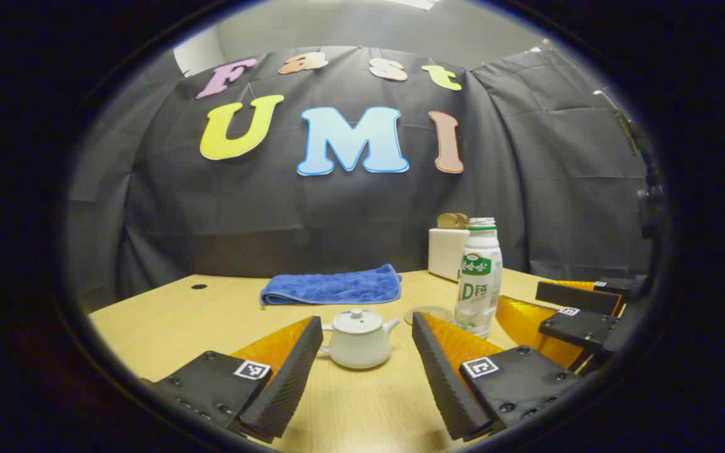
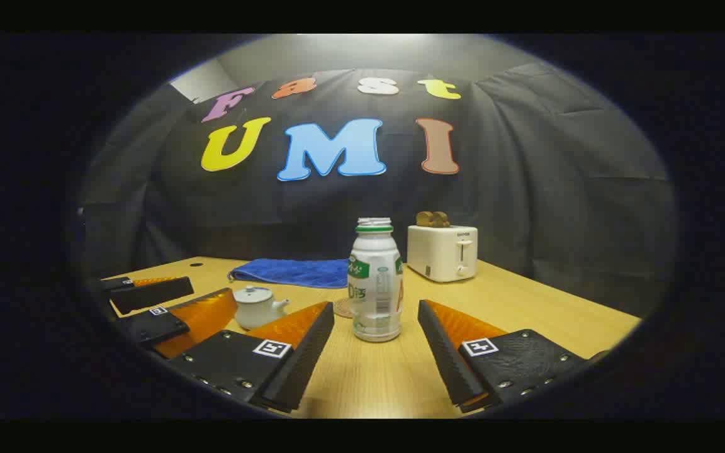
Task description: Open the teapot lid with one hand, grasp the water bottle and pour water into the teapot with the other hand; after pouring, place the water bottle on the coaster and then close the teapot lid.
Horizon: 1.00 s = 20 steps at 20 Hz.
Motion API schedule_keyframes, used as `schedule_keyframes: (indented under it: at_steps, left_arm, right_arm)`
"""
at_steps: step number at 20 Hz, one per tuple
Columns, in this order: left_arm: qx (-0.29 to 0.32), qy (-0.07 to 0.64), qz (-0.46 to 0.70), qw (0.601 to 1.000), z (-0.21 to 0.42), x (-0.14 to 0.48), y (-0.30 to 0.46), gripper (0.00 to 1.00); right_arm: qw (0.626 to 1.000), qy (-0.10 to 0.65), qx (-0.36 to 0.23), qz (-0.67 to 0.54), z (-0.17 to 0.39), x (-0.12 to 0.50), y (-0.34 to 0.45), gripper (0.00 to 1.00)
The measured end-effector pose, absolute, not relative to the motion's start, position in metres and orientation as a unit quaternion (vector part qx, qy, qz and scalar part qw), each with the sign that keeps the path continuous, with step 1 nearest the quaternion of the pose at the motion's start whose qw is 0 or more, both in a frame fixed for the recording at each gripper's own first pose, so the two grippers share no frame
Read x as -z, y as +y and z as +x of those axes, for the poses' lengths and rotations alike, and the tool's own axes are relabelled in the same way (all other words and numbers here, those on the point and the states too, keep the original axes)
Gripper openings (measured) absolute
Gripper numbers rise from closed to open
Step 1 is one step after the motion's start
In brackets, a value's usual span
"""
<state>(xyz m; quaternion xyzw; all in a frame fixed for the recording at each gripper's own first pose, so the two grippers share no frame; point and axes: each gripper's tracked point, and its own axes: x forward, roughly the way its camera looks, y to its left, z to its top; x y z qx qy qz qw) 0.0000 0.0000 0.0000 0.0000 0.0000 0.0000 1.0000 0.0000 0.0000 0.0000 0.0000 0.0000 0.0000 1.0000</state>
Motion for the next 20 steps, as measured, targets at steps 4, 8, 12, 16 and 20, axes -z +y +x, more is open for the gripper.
schedule_keyframes:
  at_steps: [4, 8, 12, 16, 20]
  left_arm:
    - [-0.014, 0.003, 0.014, 1.0, 0.03, -0.026, 0.006, 0.9]
    - [-0.02, 0.009, 0.022, 1.0, 0.054, -0.031, 0.01, 0.89]
    - [-0.024, 0.031, 0.016, 0.999, 0.085, -0.023, 0.01, 0.79]
    - [-0.035, 0.059, 0.018, 0.997, 0.106, -0.007, 0.013, 0.8]
    - [-0.03, 0.083, 0.015, 0.996, 0.113, 0.014, 0.008, 0.72]
  right_arm:
    - [1.0, -0.015, 0.001, -0.003, 0.007, -0.024, -0.009, 0.84]
    - [1.0, -0.019, -0.001, 0.004, 0.014, -0.044, -0.016, 0.83]
    - [1.0, -0.02, 0.0, 0.007, 0.019, -0.053, -0.022, 0.84]
    - [1.0, -0.01, -0.004, 0.009, 0.024, -0.045, -0.023, 0.83]
    - [1.0, 0.004, -0.001, 0.006, 0.03, -0.035, -0.028, 0.84]
